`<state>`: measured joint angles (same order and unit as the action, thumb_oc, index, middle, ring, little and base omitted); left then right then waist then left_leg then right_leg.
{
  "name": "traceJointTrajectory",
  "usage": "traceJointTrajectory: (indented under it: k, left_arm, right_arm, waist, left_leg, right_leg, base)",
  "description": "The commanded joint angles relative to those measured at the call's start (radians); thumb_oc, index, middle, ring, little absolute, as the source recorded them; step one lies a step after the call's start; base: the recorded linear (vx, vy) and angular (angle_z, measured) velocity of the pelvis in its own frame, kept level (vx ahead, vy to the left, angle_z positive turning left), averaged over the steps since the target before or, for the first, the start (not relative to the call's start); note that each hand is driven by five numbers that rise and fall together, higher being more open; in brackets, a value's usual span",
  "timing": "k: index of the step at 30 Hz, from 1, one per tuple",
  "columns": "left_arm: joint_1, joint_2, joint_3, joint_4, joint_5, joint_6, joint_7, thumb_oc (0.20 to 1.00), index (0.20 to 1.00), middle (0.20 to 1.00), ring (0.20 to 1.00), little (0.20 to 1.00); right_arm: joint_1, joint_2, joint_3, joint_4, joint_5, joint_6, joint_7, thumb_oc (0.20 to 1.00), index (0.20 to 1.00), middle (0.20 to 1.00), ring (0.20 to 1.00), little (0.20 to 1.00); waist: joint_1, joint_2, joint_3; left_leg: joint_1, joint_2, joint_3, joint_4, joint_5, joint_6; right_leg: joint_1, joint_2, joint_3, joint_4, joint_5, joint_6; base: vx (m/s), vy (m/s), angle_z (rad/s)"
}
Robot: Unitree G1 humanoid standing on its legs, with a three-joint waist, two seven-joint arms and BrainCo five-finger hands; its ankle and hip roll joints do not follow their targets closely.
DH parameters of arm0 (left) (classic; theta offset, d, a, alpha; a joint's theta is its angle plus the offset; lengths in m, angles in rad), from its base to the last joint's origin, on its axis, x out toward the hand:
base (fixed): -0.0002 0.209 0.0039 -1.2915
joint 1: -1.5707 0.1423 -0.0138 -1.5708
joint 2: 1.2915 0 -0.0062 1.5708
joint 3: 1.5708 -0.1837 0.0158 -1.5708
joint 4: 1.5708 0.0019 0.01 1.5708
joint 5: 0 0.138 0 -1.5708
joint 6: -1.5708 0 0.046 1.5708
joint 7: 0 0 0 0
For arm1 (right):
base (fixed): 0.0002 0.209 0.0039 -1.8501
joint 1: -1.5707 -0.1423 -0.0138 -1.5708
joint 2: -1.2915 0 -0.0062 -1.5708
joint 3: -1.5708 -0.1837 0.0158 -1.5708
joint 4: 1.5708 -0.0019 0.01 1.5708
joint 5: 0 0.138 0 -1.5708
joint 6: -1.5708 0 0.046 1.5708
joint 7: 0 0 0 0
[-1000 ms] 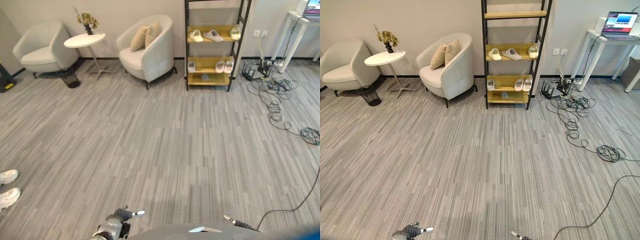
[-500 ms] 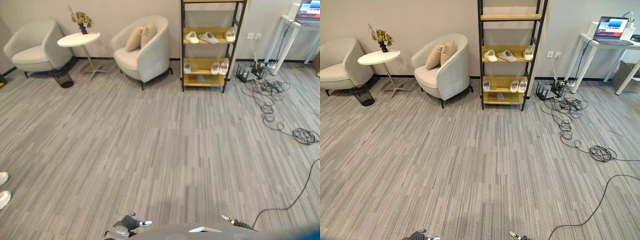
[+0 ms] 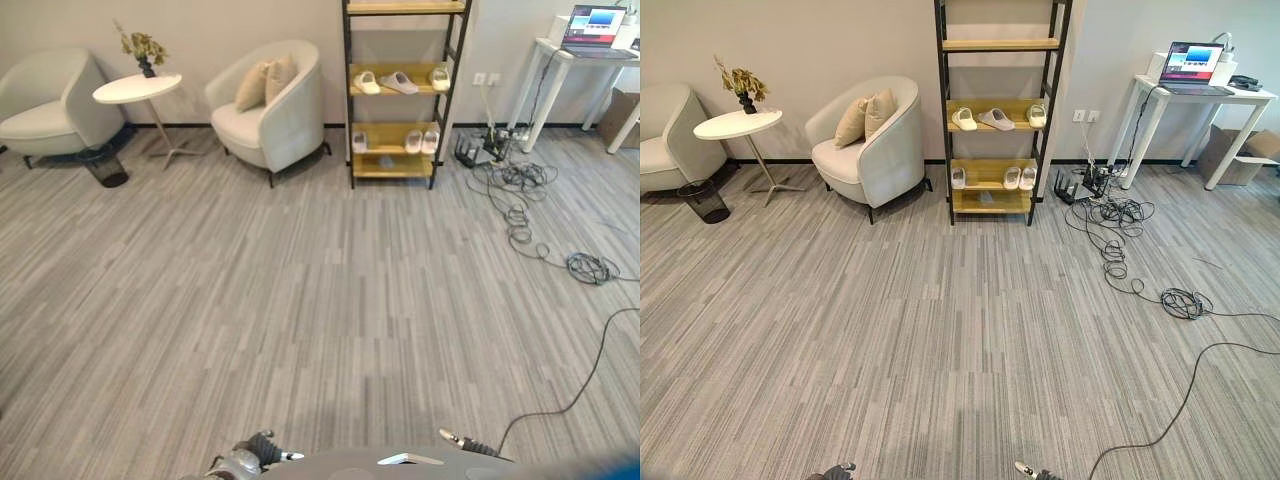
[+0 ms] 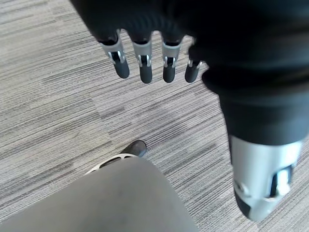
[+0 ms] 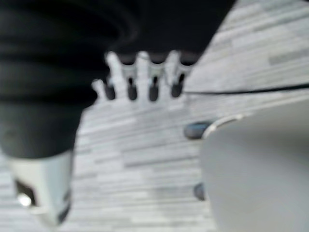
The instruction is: Arrange the slippers neatly on the shoe rack.
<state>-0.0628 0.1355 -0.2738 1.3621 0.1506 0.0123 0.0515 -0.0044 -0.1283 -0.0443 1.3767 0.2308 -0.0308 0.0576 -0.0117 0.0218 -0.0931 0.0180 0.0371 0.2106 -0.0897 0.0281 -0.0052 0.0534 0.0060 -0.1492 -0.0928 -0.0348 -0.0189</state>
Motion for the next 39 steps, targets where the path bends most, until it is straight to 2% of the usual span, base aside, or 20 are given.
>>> traceJointTrajectory:
  k: [1, 5, 7, 10, 11, 13, 14, 18, 20, 22, 23, 24, 25, 29, 31, 32, 34, 35, 37, 39]
  left_arm:
    - [-0.028, -0.11, -0.006, 0.102, 0.029, -0.003, 0.016, 1.0, 1.0, 1.0, 1.0, 1.0]
    - [-0.027, -0.099, -0.003, 0.089, 0.028, -0.003, 0.02, 1.0, 1.0, 1.0, 1.0, 1.0]
    - [-0.03, -0.097, -0.007, 0.081, 0.032, -0.002, 0.019, 1.0, 1.0, 1.0, 1.0, 1.0]
    - [-0.057, -0.101, -0.012, 0.069, 0.043, -0.002, 0.032, 1.0, 1.0, 1.0, 1.0, 1.0]
    - [-0.061, -0.098, -0.01, 0.067, 0.043, -0.004, 0.039, 1.0, 1.0, 1.0, 1.0, 1.0]
    - [-0.066, -0.098, -0.009, 0.065, 0.043, -0.004, 0.039, 1.0, 1.0, 1.0, 1.0, 1.0]
    - [-0.06, -0.099, -0.008, 0.062, 0.046, -0.009, 0.042, 1.0, 1.0, 1.0, 1.0, 1.0]
    - [-0.052, -0.092, -0.011, 0.07, 0.046, -0.015, 0.046, 1.0, 1.0, 1.0, 1.0, 1.0]
    - [-0.054, -0.085, -0.002, 0.068, 0.04, -0.018, 0.046, 1.0, 1.0, 1.0, 1.0, 1.0]
    - [-0.026, -0.077, 0.007, 0.087, 0.04, -0.01, 0.048, 1.0, 1.0, 1.0, 1.0, 1.0]
    - [-0.026, -0.067, -0.001, 0.08, 0.046, -0.008, 0.057, 1.0, 1.0, 1.0, 1.0, 1.0]
    - [-0.026, -0.067, -0.001, 0.08, 0.046, -0.008, 0.057, 1.0, 1.0, 1.0, 1.0, 1.0]
    - [-0.025, -0.066, -0.001, 0.074, 0.046, -0.008, 0.056, 1.0, 1.0, 1.0, 1.0, 1.0]
    - [-0.053, -0.066, 0.017, 0.048, 0.026, -0.007, 0.069, 1.0, 1.0, 1.0, 1.0, 1.0]
    - [-0.064, -0.064, 0.03, 0.039, 0.015, -0.007, 0.07, 1.0, 1.0, 1.0, 1.0, 1.0]
    - [-0.082, -0.063, 0.036, 0.039, 0.012, -0.009, 0.082, 1.0, 1.0, 1.0, 1.0, 1.0]
    - [-0.093, -0.065, 0.031, 0.05, 0.016, -0.005, 0.093, 1.0, 1.0, 1.0, 1.0, 1.0]
    - [-0.106, -0.061, 0.029, 0.072, 0.021, 0.008, 0.106, 1.0, 1.0, 1.0, 1.0, 1.0]
    - [-0.106, -0.061, 0.029, 0.072, 0.021, 0.007, 0.106, 1.0, 1.0, 1.0, 1.0, 1.0]
    - [-0.101, -0.063, 0.012, 0.109, 0.041, 0.014, 0.11, 1.0, 1.0, 1.0, 1.0, 1.0]
  right_arm:
    - [0.022, 0.092, 0.03, 0.093, -0.02, 0.024, 0.009, 1.0, 1.0, 1.0, 1.0, 1.0]
    - [0.014, 0.084, 0.033, 0.077, -0.019, 0.021, 0.007, 1.0, 1.0, 1.0, 1.0, 1.0]
    - [0.005, 0.072, 0.037, 0.071, -0.026, 0.027, 0.007, 1.0, 1.0, 1.0, 1.0, 1.0]
    - [0.0, 0.063, 0.073, 0.083, -0.061, 0.046, 0.011, 1.0, 1.0, 1.0, 1.0, 1.0]
    - [-0.01, 0.06, 0.089, 0.085, -0.076, 0.049, 0.011, 1.0, 1.0, 1.0, 1.0, 1.0]
    - [-0.019, 0.056, 0.096, 0.091, -0.086, 0.054, 0.012, 1.0, 1.0, 1.0, 1.0, 1.0]
    - [-0.022, 0.054, 0.094, 0.107, -0.086, 0.061, 0.004, 1.0, 1.0, 1.0, 1.0, 1.0]
    - [-0.031, 0.04, 0.059, 0.101, -0.044, 0.046, -0.023, 1.0, 1.0, 1.0, 1.0, 1.0]
    - [-0.033, 0.04, 0.056, 0.095, -0.038, 0.04, -0.027, 1.0, 1.0, 1.0, 1.0, 1.0]
    - [-0.032, 0.057, 0.065, 0.092, -0.058, 0.036, -0.038, 1.0, 1.0, 1.0, 1.0, 1.0]
    - [-0.018, 0.082, 0.062, 0.069, -0.049, 0.019, -0.053, 1.0, 1.0, 1.0, 1.0, 1.0]
    - [-0.018, 0.082, 0.062, 0.069, -0.049, 0.019, -0.053, 1.0, 1.0, 1.0, 1.0, 1.0]
    - [-0.015, 0.093, 0.058, 0.054, -0.043, 0.014, -0.051, 1.0, 1.0, 1.0, 1.0, 1.0]
    - [-0.034, 0.109, 0.072, 0.008, -0.053, -0.001, -0.045, 1.0, 1.0, 1.0, 1.0, 1.0]
    - [-0.044, 0.107, 0.068, 0.001, -0.052, -0.002, -0.046, 1.0, 1.0, 1.0, 1.0, 1.0]
    - [-0.048, 0.109, 0.069, -0.009, -0.057, -0.006, -0.049, 1.0, 1.0, 1.0, 1.0, 1.0]
    - [-0.048, 0.111, 0.072, -0.011, -0.062, -0.007, -0.048, 1.0, 1.0, 1.0, 1.0, 1.0]
    - [-0.036, 0.107, 0.07, -0.006, -0.069, -0.005, -0.05, 1.0, 1.0, 1.0, 1.0, 1.0]
    - [-0.036, 0.107, 0.07, -0.006, -0.069, -0.006, -0.05, 1.0, 1.0, 1.0, 1.0, 1.0]
    - [-0.022, 0.102, 0.058, 0.009, -0.068, 0.001, -0.044, 1.0, 1.0, 1.0, 1.0, 1.0]
  waist:
    - [-0.009, -0.017, 0.001]
    - [-0.01, -0.021, 0.017]
    - [-0.008, -0.045, 0.038]
    - [-0.018, -0.056, 0.056]
    - [-0.019, -0.057, 0.063]
    - [-0.016, -0.055, 0.069]
    - [-0.006, -0.049, 0.067]
    - [0.042, -0.029, 0.079]
    - [0.049, -0.031, 0.084]
    - [0.061, -0.031, 0.063]
    - [0.06, -0.054, 0.05]
    - [0.061, -0.056, 0.05]
    - [0.065, -0.064, 0.05]
    - [0.067, -0.069, 0.053]
    - [0.066, -0.055, 0.054]
    - [0.057, -0.034, 0.064]
    - [0.046, -0.027, 0.073]
    - [0.012, -0.028, 0.083]
    - [0.01, -0.027, 0.089]
    - [-0.024, -0.052, 0.092]
  left_leg:
    - [0.021, 0.019, 0.009, 0.002, -0.008, -0.049]
    - [0.052, 0.038, 0.017, 0.024, -0.027, -0.08]
    - [-0.043, 0.067, 0.023, 0.266, -0.097, -0.106]
    - [-0.214, 0.139, 0.033, 0.586, 0.016, -0.123]
    - [-0.255, 0.137, 0.028, 0.634, 0.011, -0.109]
    - [-0.293, 0.121, 0.026, 0.633, -0.001, -0.098]
    - [-0.335, 0.093, 0.038, 0.51, -0.029, -0.086]
    - [-0.362, 0.008, -0.026, 0.096, 0.101, -0.098]
    - [-0.383, 0.005, -0.033, 0.085, 0.114, -0.098]
    - [-0.33, 0.0, -0.043, 0.072, 0.137, -0.056]
    - [-0.321, -0.012, -0.043, 0.156, 0.119, -0.01]
    - [-0.322, -0.013, -0.041, 0.158, 0.117, -0.01]
    - [-0.302, -0.022, -0.037, 0.175, 0.089, 0.011]
    - [-0.234, -0.052, 0.009, 0.212, -0.002, 0.057]
    - [-0.198, -0.046, 0.01, 0.194, -0.011, 0.061]
    - [-0.129, -0.043, 0.009, 0.159, -0.037, 0.058]
    - [-0.095, -0.046, 0.002, 0.152, -0.053, 0.056]
    - [-0.028, -0.06, -0.028, 0.147, -0.093, 0.051]
    - [-0.022, -0.059, -0.03, 0.148, -0.095, 0.05]
    - [0.069, -0.084, -0.067, 0.121, -0.143, 0.037]
  right_leg:
    - [0.006, -0.024, -0.025, 0.006, 0.0, 0.04]
    - [0.015, -0.013, 0.008, 0.006, -0.003, 0.019]
    - [0.022, -0.026, 0.028, 0.006, 0.001, 0.0]
    - [0.017, -0.039, -0.006, 0.006, 0.008, -0.004]
    - [0.014, -0.038, -0.012, 0.006, 0.006, -0.002]
    - [0.014, -0.036, -0.015, 0.006, -0.003, 0.001]
    - [0.027, -0.03, -0.015, 0.006, -0.033, 0.004]
    - [0.128, -0.007, 0.017, 0.006, -0.111, 0.031]
    - [0.149, -0.006, 0.03, 0.006, -0.125, 0.032]
    - [0.205, 0.0, 0.068, 0.007, -0.152, 0.041]
    - [0.183, -0.026, 0.051, 0.185, -0.191, 0.083]
    - [0.181, -0.027, 0.052, 0.188, -0.193, 0.084]
    - [0.157, -0.042, 0.057, 0.257, -0.17, 0.107]
    - [-0.023, -0.128, 0.015, 0.667, 0.141, 0.219]
    - [-0.084, -0.144, -0.012, 0.74, 0.157, 0.208]
    - [-0.181, -0.167, -0.061, 0.786, 0.117, 0.167]
    - [-0.221, -0.171, -0.086, 0.763, 0.08, 0.152]
    - [-0.273, -0.161, -0.118, 0.58, 0.018, 0.131]
    - [-0.266, -0.162, -0.12, 0.58, 0.015, 0.131]
    - [-0.329, -0.121, 0.003, 0.281, 0.072, 0.127]
  base:
    - [0.0, 0.0, 0.0]
    - [0.1, -0.162, -0.01]
    - [0.1, -0.247, -0.2]
    - [0.03, -0.143, -0.18]
    - [0.08, -0.088, 0.15]
    - [0.14, -0.011, 0.13]
    - [0.31, 0.078, 0.13]
    - [0.43, 0.127, 0.0]
    - [0.35, 0.081, -0.35]
    - [0.56, 0.2, -0.86]
    - [0.42, 0.214, -1.01]
    - [0.56, 0.301, -0.72]
    - [0.28, 0.202, -0.48]
    - [0.33, 0.294, -0.14]
    - [0.28, 0.208, 0.1]
    - [0.42, 0.2, 0.22]
    - [0.52, 0.132, 0.11]
    - [0.45, 0.013, 0.2]
    - [0.38, -0.02, 0.31]
    - [0.52, -0.083, 0.59]
